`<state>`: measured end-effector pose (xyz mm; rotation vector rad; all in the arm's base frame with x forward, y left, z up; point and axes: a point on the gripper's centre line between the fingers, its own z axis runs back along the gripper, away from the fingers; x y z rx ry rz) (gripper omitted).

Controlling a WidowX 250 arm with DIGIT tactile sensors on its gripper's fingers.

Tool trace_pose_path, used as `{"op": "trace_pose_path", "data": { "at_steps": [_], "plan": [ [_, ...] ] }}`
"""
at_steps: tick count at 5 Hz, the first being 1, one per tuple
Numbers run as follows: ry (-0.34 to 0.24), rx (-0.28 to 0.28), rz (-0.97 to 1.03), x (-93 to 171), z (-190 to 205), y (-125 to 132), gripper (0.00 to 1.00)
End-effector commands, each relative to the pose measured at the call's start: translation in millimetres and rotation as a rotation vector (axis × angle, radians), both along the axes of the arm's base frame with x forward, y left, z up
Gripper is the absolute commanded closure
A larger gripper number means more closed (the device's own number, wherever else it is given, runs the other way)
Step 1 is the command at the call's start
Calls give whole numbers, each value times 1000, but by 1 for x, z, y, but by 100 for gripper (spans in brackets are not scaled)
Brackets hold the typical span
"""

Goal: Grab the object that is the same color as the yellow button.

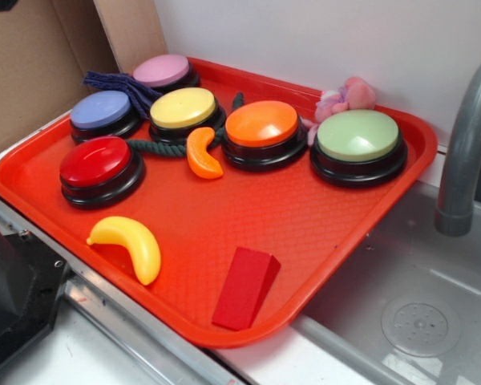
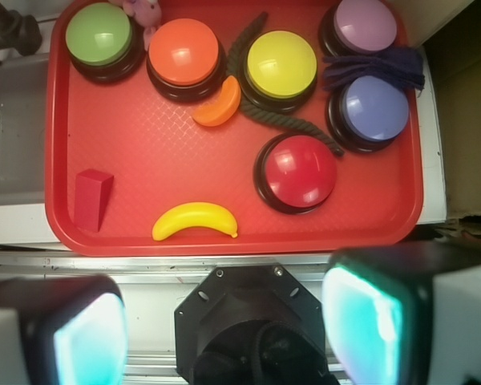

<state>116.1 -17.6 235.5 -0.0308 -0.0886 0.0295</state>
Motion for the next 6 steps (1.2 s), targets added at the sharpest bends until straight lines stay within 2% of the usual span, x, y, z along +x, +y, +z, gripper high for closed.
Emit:
{"op": "trace_pose_path", "data": {
  "at_steps": [1, 2, 4, 6],
  "plan": [
    [0, 0, 0, 0, 0, 0, 0],
    [21, 10, -204, 10, -14, -11, 0],
    [69, -63, -641, 22, -56, -18, 0],
    [81, -148, -1002, 30, -135, -5, 0]
  ]
}}
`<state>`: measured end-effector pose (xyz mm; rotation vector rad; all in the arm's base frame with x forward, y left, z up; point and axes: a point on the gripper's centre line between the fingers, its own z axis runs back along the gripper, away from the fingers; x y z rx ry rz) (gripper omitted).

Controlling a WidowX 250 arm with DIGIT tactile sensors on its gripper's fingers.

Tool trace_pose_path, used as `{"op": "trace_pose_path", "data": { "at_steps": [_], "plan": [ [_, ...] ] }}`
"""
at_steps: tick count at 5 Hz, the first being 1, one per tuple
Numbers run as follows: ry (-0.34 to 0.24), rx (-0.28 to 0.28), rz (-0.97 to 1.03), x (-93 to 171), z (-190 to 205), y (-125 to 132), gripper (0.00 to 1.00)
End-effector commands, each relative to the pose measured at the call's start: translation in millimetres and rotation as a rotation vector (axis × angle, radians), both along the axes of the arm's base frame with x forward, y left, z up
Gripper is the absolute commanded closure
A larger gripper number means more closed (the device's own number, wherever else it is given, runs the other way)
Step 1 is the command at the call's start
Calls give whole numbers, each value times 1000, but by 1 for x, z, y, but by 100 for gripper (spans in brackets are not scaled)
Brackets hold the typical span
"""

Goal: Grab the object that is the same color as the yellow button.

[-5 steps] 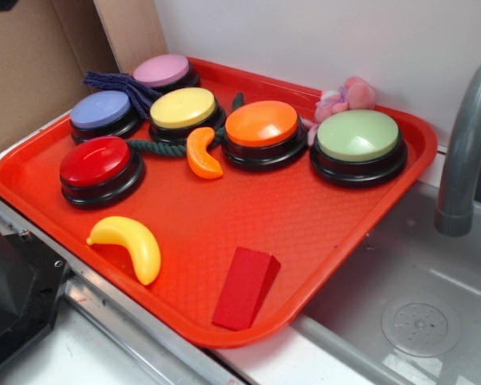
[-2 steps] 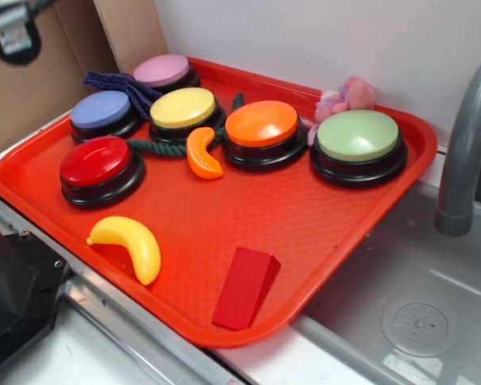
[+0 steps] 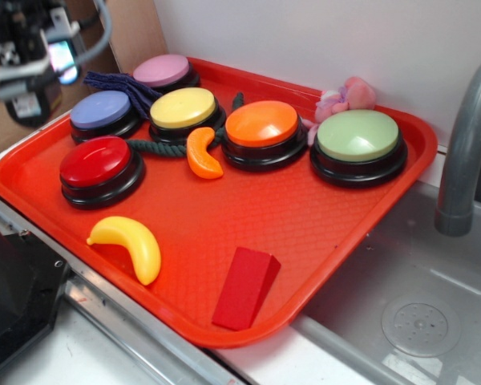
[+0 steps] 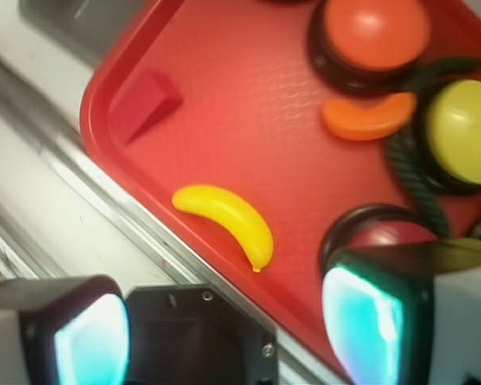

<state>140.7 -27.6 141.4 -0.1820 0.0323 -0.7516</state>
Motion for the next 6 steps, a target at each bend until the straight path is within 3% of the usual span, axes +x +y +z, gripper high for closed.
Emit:
{"op": "trace_pose_path", "data": {
  "at_steps": [1, 2, 3, 6],
  "plan": [
    [-64, -6, -399, 10, -75, -6, 0],
    [-93, 26, -492, 15, -90, -12, 0],
    [-117, 23, -532, 20, -100, -20, 0],
    [-81, 39, -541, 27, -121, -27, 0]
  ]
}}
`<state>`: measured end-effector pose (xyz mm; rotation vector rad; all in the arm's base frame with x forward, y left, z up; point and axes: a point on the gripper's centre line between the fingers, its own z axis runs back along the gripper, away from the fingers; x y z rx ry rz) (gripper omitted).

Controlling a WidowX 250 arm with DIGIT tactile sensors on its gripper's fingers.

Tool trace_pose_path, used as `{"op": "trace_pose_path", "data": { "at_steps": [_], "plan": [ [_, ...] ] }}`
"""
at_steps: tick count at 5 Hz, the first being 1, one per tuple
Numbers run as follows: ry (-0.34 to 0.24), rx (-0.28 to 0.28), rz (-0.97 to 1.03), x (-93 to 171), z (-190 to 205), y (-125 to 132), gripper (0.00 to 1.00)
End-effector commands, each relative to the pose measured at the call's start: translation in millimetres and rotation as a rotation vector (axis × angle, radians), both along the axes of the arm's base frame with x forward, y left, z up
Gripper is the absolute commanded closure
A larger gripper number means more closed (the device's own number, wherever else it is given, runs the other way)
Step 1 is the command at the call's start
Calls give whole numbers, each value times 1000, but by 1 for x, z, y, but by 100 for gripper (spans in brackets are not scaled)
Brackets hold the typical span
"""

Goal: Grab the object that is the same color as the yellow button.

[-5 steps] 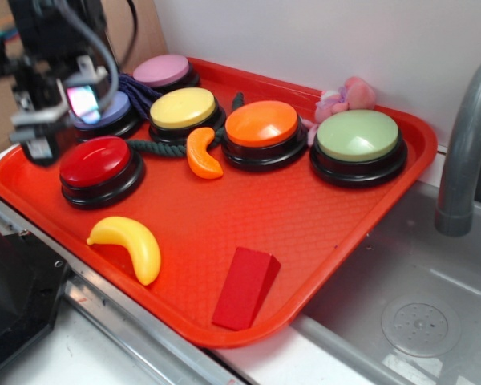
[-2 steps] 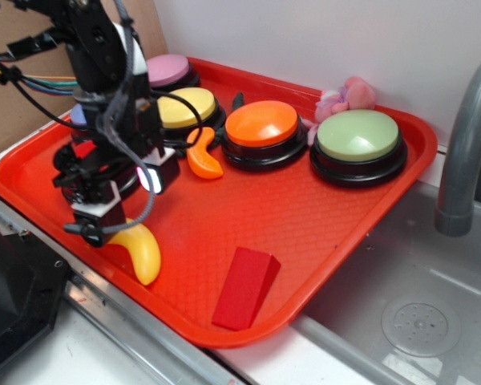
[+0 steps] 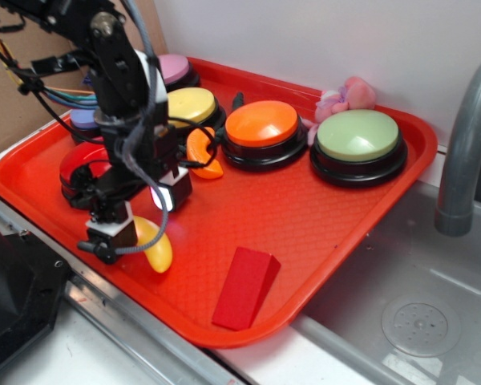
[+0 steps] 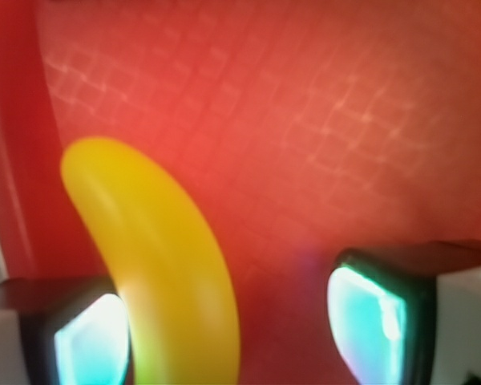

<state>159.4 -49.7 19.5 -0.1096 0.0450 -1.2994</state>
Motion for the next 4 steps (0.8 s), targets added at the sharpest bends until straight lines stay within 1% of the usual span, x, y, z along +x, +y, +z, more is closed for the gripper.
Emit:
{"op": "trace_pose_path", "data": {
  "at_steps": [1, 2, 3, 4],
  "plan": [
    [-31, -27, 31, 11, 2, -2, 76],
    [-32, -23, 57, 13, 5, -1, 100],
    [-35, -21, 72, 15, 8, -1, 100],
    [-26, -3, 152, 16, 21, -3, 100]
  ]
}}
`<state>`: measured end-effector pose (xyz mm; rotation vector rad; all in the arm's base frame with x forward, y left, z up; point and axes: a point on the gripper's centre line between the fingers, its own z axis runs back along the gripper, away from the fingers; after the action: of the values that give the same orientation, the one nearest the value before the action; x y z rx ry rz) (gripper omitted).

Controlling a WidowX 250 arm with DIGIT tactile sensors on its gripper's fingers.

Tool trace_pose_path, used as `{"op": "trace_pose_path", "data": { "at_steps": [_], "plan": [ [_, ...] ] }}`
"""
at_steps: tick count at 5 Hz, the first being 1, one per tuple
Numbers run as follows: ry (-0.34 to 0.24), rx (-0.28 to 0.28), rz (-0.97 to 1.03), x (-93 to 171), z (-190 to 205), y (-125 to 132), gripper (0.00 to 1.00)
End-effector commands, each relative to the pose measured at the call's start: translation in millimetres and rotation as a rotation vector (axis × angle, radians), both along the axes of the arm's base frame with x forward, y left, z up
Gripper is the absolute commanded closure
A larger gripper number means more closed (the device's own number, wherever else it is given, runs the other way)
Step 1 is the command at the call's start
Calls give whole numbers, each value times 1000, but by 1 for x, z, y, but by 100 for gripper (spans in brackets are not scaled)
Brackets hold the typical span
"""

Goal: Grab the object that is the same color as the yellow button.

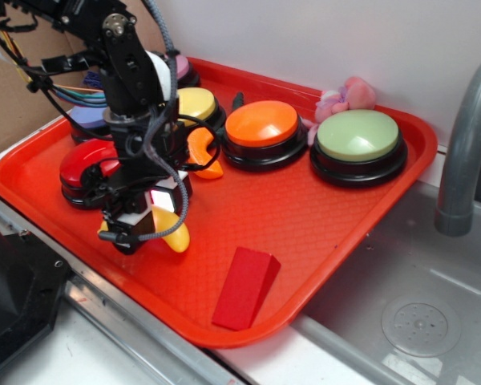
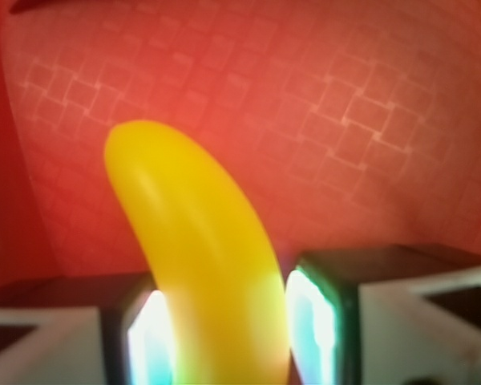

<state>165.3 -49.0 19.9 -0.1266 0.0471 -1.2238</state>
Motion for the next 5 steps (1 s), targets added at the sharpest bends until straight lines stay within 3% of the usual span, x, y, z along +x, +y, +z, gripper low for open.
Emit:
{"op": "trace_pose_path", "data": {
  "at_steps": [1, 3, 5],
  "plan": [
    [-13, 29, 287, 10, 51, -3, 100],
    [-75, 201, 735, 8, 120, -7, 100],
    [-170, 217, 1180, 8, 172, 7, 100]
  ]
}}
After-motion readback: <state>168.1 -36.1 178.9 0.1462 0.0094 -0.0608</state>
